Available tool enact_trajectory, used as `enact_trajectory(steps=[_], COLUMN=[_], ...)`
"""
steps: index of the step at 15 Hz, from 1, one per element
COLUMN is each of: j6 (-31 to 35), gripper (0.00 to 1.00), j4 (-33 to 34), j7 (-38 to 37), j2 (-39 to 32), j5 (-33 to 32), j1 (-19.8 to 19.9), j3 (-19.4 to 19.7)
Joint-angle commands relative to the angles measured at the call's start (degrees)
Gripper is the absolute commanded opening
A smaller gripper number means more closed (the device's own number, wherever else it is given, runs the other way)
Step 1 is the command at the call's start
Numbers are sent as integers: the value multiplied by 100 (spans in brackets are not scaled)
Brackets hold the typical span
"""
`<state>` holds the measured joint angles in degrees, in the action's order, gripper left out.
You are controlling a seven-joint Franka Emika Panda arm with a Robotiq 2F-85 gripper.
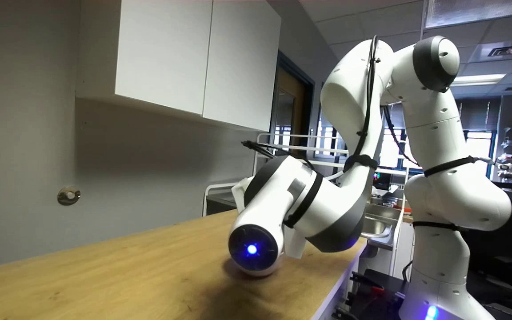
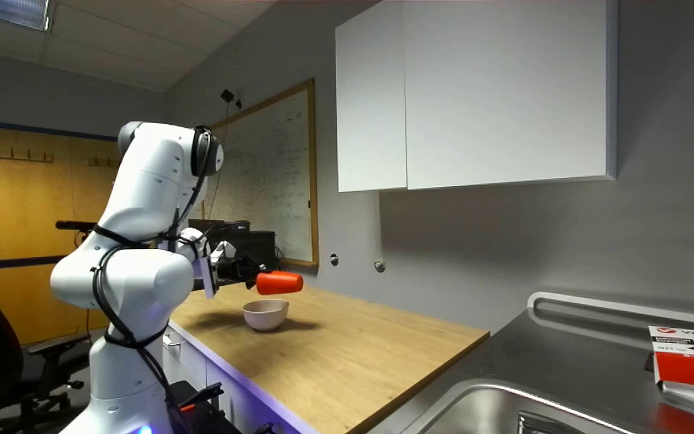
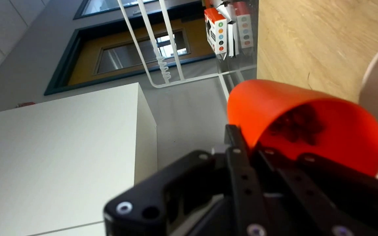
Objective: Move the objects from the orange cup into the bowl
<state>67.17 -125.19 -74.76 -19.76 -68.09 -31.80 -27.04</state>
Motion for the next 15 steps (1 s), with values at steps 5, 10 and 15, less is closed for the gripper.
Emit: enact_trajectory(steps=[5, 10, 15], j6=[-801, -1302, -1710], gripper=[1, 1, 1], j4=[140, 100, 68], j7=[-114, -395, -556], j2=[-282, -618, -824], j5=[-183, -444, -610], j1=[-530, -633, -670], j3=[59, 141, 177])
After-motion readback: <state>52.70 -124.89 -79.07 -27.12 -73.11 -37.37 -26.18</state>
